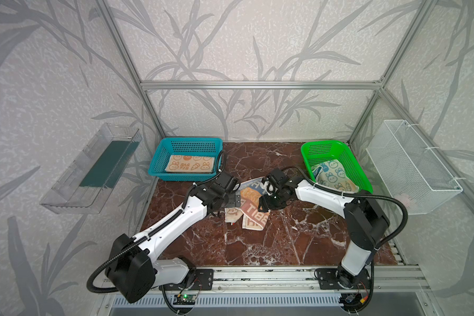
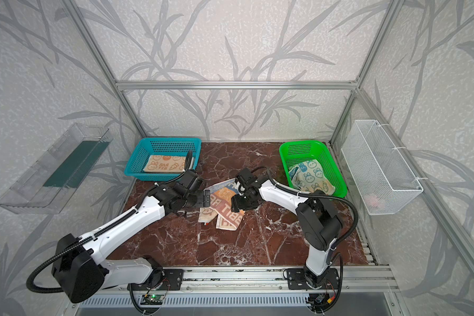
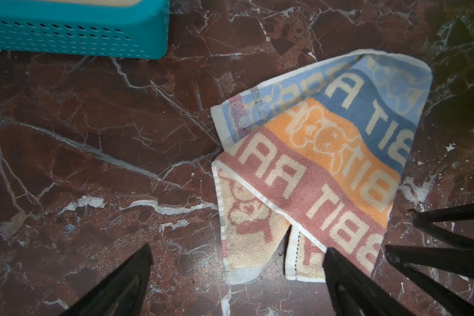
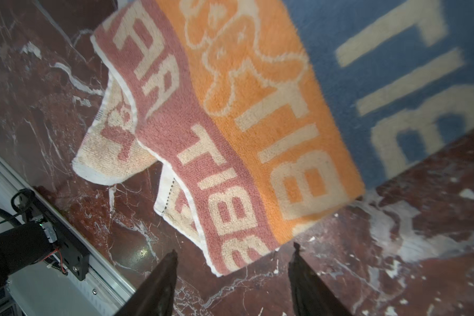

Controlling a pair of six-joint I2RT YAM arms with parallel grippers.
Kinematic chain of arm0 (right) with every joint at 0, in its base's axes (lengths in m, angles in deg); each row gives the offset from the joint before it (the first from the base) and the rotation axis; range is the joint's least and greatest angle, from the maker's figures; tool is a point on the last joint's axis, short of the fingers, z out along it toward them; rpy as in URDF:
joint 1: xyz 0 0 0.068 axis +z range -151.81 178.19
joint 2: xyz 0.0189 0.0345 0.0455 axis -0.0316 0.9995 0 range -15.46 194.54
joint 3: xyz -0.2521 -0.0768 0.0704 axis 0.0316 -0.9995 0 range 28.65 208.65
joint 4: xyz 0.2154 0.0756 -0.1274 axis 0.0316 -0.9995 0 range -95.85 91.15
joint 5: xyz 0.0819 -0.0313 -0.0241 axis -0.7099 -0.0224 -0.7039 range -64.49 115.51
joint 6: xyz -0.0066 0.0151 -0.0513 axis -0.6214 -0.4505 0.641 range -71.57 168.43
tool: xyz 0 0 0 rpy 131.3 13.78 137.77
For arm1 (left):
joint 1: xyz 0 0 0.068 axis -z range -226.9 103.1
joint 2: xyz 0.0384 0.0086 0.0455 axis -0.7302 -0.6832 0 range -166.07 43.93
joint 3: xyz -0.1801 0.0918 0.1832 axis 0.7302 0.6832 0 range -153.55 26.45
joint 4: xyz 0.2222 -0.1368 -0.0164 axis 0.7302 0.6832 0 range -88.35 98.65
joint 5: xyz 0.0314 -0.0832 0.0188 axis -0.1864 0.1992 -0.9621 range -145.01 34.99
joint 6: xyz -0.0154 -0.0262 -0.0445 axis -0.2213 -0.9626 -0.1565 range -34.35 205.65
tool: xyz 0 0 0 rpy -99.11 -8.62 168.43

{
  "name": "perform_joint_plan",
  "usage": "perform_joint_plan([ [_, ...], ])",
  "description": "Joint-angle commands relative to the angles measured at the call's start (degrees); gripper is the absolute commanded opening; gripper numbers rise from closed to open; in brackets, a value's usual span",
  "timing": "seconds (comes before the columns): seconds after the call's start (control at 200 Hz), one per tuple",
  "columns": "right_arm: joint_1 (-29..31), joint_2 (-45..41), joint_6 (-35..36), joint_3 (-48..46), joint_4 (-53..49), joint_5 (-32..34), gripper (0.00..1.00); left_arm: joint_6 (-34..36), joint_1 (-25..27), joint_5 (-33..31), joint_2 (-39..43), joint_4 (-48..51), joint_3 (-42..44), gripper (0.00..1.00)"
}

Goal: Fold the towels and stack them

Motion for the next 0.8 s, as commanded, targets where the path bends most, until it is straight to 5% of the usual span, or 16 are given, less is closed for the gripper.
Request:
perform_joint_plan([
  [0.0,0.48,2.81,-1.7,0.58,-0.28,0.61,0.53,-1.21,-1.29,0.2,1.58,1.0,0.7,0.99],
  [0.2,-0.37,6.56,0.39,2.95,-4.81,4.28,0.42,-0.86,-2.15,0.96,2.67,1.39,0.82,0.99],
  [0.395,-9.15,12.21,7.56,8.92,-12.47,9.51,0.39,-0.7,-2.18,1.6,2.77,1.5,0.89,0.99],
  [0.595,-18.19,16.18,13.09,22.97,-20.08,12.35,0.42,-0.81,-2.19,4.02,2.82,-0.43,2.01,0.99],
  [0.795,-15.18,8.99,15.36,29.72,-23.15,13.35,0.55,-2.12,-2.57,4.81,1.91,-1.8,2.12,0.99],
])
